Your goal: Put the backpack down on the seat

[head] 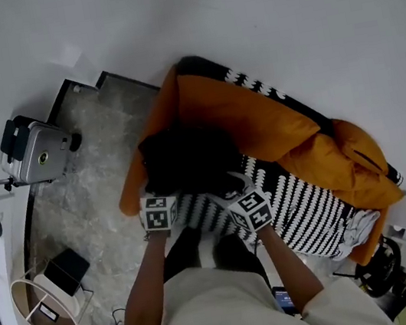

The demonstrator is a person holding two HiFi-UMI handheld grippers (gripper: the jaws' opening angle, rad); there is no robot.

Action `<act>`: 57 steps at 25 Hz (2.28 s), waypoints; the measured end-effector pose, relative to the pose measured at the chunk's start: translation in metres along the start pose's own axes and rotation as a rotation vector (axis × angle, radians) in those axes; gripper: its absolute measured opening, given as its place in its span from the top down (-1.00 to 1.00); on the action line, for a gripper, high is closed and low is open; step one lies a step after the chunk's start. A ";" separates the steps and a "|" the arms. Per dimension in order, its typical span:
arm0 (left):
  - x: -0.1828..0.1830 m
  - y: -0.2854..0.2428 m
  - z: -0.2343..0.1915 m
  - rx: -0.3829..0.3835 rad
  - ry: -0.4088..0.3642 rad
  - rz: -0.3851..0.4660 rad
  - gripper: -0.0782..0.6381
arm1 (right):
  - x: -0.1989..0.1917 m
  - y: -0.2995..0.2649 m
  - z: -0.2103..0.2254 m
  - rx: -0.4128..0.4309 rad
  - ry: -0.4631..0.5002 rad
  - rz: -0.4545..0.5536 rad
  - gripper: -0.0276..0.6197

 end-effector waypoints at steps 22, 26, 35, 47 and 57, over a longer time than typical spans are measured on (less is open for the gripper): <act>-0.019 0.050 -0.011 0.070 0.046 -0.013 -0.21 | -0.006 0.040 -0.009 0.006 0.049 0.007 0.10; -0.024 0.064 -0.002 0.083 0.032 0.002 -0.16 | -0.010 0.064 -0.004 -0.037 0.069 0.053 0.29; -0.028 0.104 0.046 0.070 -0.034 0.074 0.15 | -0.017 0.137 0.008 -0.172 0.075 0.151 0.91; -0.016 0.163 0.111 0.068 -0.137 0.253 0.71 | -0.015 0.228 -0.002 -0.242 0.170 0.272 0.91; -0.030 0.226 0.170 0.082 -0.186 0.411 0.75 | -0.026 0.287 -0.030 -0.249 0.258 0.370 0.91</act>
Point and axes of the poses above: the fingertips, and each gripper's own axes: y backward along the fingers, z to its right, x out of its top, the point moved 9 cm from there along y, backward along the fingers, and after that the axes turned 9 degrees about y, right-handed, at the moved point
